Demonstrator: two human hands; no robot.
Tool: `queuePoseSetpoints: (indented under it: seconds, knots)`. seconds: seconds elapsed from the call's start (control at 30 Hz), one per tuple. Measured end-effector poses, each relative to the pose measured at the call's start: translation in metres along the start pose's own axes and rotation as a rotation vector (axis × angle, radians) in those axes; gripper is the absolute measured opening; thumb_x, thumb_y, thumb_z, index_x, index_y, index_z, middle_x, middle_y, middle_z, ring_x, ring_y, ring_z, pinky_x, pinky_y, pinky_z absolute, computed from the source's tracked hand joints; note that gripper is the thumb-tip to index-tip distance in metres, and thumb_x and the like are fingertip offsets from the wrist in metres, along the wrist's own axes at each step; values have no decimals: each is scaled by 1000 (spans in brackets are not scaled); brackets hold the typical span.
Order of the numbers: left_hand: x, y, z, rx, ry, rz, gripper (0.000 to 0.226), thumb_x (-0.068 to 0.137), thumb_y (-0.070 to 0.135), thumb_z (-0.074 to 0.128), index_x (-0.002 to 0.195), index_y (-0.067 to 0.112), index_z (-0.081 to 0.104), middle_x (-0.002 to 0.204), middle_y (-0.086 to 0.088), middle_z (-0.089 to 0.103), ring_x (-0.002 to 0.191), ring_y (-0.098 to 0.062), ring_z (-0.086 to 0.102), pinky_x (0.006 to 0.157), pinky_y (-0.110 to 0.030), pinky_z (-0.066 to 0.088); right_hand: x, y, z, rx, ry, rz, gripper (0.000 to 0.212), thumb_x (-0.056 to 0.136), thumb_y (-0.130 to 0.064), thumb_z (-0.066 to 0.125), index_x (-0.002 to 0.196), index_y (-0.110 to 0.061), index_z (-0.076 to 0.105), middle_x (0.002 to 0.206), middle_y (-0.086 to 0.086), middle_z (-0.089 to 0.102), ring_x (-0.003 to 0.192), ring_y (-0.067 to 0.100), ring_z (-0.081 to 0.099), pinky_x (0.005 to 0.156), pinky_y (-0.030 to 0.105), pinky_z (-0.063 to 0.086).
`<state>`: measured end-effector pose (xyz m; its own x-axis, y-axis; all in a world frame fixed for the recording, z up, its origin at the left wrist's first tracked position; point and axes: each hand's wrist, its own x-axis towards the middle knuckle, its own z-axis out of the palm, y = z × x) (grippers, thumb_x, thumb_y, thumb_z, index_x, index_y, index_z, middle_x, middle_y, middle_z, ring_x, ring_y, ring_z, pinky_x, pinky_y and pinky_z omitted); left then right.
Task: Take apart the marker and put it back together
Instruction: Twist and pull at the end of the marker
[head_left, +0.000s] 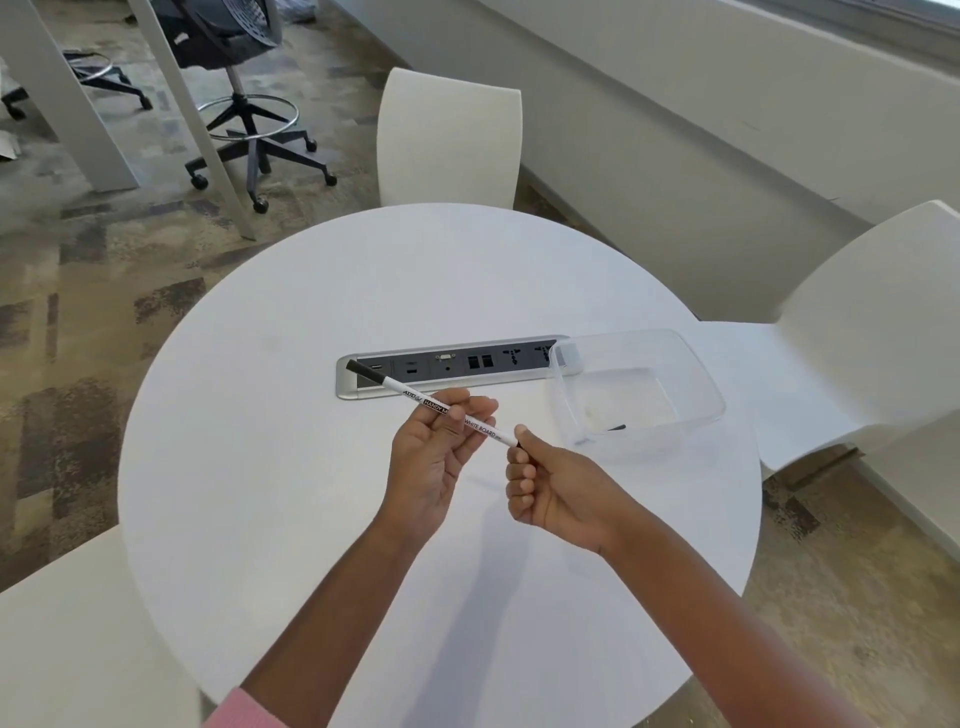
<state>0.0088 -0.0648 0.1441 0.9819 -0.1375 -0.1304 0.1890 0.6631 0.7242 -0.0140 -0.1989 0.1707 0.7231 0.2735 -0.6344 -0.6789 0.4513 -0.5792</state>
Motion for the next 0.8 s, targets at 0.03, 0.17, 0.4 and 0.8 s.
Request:
queuePoseSetpoints:
  seconds: [0.03, 0.17, 0.4, 0.8]
  knots:
    - [0, 0, 1, -6, 13, 7, 10, 83, 7, 50, 86, 11, 58, 72, -1, 75, 80, -13, 71, 70, -21, 57, 0, 0, 0, -45, 9, -28, 42, 94, -34, 43, 56, -15, 44, 42, -8, 38, 37, 4, 36, 38, 13, 35]
    - [-1, 3, 10, -84, 73, -1, 6, 80, 6, 52, 81, 11, 56, 66, 1, 72, 71, -13, 71, 65, -23, 58, 3, 4, 3, -273, 128, -287, 40, 94, -33, 43, 57, -17, 46, 42, -12, 40, 40, 4, 35, 42, 12, 36]
    - [0, 15, 27, -239, 177, -121, 17, 90, 2, 46, 79, 9, 56, 60, 0, 72, 63, -14, 71, 58, -25, 59, 6, 9, -2, -794, 250, -949, 34, 97, -23, 37, 62, -25, 40, 57, -6, 34, 52, 5, 31, 50, 14, 28]
    - [-4, 14, 39, -272, 230, -231, 15, 89, 3, 48, 78, 6, 58, 59, -3, 72, 60, -15, 71, 53, -26, 58, 11, -44, -40, -1918, 219, -1893, 41, 97, -24, 36, 67, -4, 56, 51, 8, 53, 44, 23, 44, 45, 29, 41]
